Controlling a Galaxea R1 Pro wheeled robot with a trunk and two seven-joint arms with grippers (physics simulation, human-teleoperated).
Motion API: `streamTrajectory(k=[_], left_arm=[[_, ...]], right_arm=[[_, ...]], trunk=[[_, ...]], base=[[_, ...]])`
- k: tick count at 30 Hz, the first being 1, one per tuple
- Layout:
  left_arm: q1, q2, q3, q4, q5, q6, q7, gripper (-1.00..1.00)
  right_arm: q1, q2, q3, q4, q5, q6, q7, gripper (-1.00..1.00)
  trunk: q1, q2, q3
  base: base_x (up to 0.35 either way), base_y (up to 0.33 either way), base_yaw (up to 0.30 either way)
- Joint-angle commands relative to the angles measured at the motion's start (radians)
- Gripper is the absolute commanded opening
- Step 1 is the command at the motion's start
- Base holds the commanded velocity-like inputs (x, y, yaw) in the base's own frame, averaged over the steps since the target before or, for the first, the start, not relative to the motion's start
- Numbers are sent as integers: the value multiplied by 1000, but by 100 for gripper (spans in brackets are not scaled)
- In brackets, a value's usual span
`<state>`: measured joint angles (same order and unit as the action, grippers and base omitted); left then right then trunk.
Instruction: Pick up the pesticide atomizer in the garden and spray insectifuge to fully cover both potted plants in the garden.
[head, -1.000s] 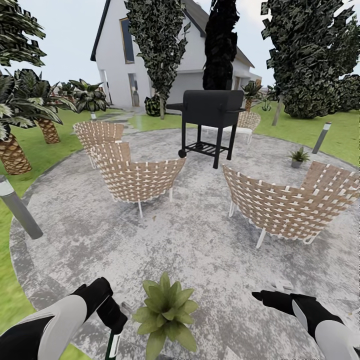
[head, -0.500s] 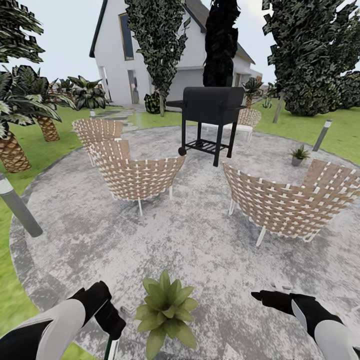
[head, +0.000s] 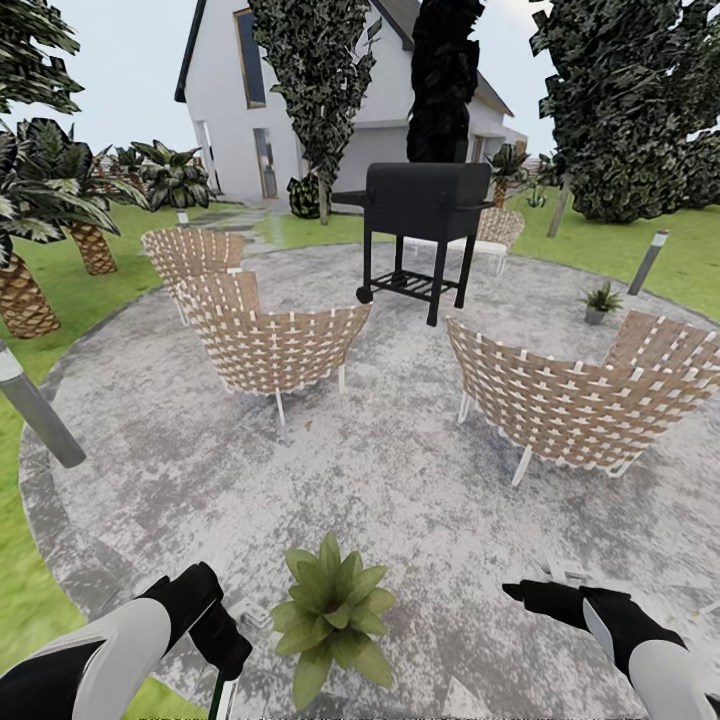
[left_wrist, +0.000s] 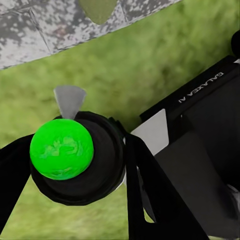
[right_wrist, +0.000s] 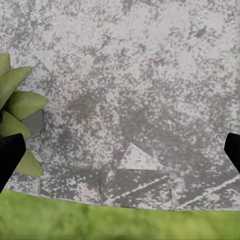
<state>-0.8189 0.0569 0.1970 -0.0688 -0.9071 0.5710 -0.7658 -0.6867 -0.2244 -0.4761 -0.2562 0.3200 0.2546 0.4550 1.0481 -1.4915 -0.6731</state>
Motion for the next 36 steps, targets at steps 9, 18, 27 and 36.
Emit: streamTrajectory(k=[9,18,27,36], left_arm=[[0,-2,8,-3,-6,7,114,-100],[0,-4,8,11,-4,4,175,-100],[0,-14,8,10,-3,5,175,-100],[0,-53,10,9,-4,7,177,-100]], right_arm=[[-1,1,-9,-4,8,6,8,100],[-1,1,-10,3,8,5,3,100],[-1,0,-9,5,8,5,0,100],[-1,0,-10,5,8,5,1,100]], trunk=[[0,0,-16],[0,0,-30],[0,0,-42],[0,0,-42]], base=[[0,0,0],[0,0,0],[4,0,0],[157,0,-1]])
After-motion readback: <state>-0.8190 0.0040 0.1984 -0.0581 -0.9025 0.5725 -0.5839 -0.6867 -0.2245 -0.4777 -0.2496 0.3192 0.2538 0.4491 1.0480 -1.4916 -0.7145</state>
